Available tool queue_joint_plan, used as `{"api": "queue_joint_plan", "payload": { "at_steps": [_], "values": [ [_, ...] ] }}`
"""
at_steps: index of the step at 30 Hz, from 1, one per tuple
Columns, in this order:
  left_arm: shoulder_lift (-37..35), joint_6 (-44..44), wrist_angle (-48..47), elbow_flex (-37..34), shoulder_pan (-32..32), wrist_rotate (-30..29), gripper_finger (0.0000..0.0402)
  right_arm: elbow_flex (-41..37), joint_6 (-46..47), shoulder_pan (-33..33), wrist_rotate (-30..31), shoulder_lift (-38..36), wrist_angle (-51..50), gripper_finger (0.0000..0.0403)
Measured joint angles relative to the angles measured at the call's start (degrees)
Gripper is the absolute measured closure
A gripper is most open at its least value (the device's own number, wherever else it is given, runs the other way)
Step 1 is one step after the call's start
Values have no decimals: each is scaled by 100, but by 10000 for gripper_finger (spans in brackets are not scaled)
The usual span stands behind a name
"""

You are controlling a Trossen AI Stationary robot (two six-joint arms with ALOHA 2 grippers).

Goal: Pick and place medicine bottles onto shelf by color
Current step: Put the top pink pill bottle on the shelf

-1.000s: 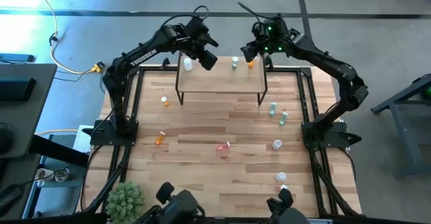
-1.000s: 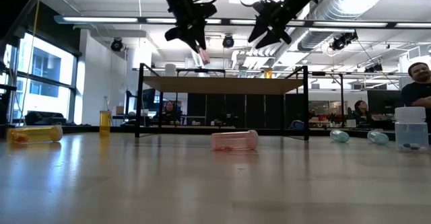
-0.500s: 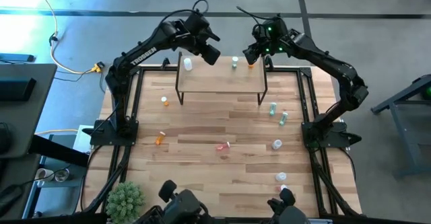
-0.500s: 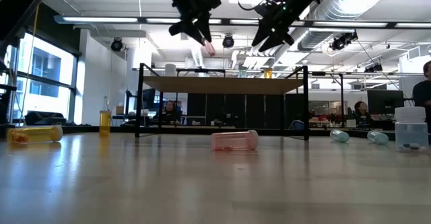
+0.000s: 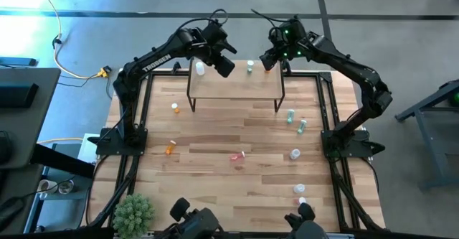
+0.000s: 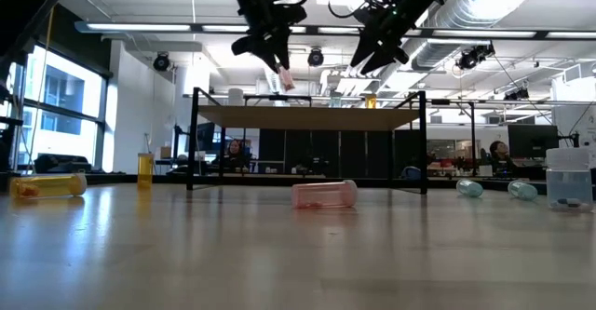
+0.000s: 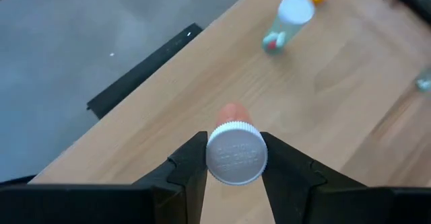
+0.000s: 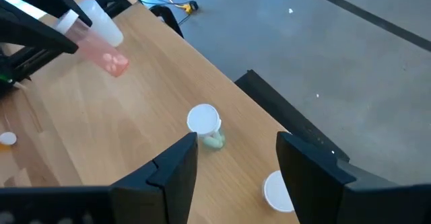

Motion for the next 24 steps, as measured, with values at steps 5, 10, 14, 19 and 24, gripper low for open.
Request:
{"api": "queue_joint_plan", "payload": {
  "at_steps": [5, 10, 14, 19, 24],
  "values": [
    [-5, 138, -115, -199, -2, -161, 285, 0, 71, 4, 0, 0, -74, 210],
    [-1, 455, -159, -374, -34, -194, 285, 0, 119, 4, -2, 0, -109, 210],
    [-4, 666, -151, -377, -74, -293, 285, 0, 157, 4, -2, 0, -109, 210],
    [46, 1061, -196, -373, -72, -414, 284, 0, 329, 4, -2, 0, -106, 210],
    [275, 1193, -197, -373, -16, -389, 284, 0, 361, 4, -2, 0, -106, 210]
  ]
}}
